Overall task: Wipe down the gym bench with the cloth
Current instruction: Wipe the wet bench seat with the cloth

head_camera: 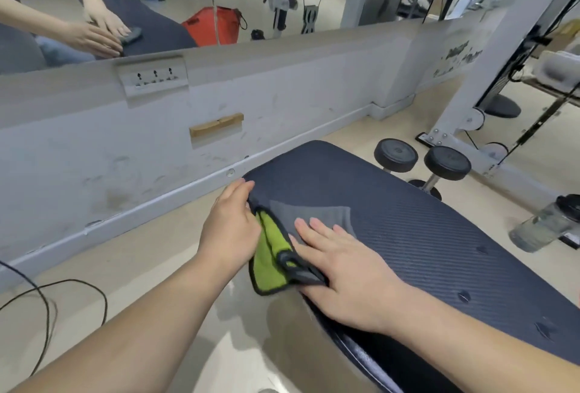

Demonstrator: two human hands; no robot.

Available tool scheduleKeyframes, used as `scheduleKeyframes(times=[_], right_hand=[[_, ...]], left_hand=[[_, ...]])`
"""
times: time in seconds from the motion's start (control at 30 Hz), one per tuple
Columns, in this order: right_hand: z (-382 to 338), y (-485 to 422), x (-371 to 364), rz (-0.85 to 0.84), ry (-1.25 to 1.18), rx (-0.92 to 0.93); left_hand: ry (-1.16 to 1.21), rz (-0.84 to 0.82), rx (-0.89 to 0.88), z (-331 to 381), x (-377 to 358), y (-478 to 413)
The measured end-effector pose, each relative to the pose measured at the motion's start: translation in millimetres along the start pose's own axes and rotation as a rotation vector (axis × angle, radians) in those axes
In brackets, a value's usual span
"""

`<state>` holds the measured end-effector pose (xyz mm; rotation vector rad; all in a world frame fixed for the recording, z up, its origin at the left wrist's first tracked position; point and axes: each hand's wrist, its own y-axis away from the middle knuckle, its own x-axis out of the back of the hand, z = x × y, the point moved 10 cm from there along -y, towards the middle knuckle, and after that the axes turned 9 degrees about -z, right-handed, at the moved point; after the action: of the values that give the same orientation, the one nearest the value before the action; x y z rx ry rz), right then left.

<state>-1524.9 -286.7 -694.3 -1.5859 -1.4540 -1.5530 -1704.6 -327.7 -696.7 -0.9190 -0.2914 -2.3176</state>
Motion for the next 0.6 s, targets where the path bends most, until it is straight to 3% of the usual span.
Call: scheduleKeyframes(times=[0.17, 0.37, 0.47, 0.6], right_hand=[[25.9, 3.9, 8.8, -0.091, 0.014, -0.029], [59.2, -94.3, 34.0, 0.054, 0.000, -0.317], [47.5, -85.0, 31.8, 0.037, -0.037, -0.257], [23.0, 10.9, 2.7, 0.023, -0.134, -0.048]], left_hand=[[-0.012, -0.030, 0.003, -3.5, 0.4, 6.2], [-0.027, -0.032, 0.028, 0.5, 3.6, 8.8], [-0.010, -0.043, 0.014, 12.2, -1.0, 7.6], [0.000, -0.064, -0.036, 35.3, -10.5, 6.1]])
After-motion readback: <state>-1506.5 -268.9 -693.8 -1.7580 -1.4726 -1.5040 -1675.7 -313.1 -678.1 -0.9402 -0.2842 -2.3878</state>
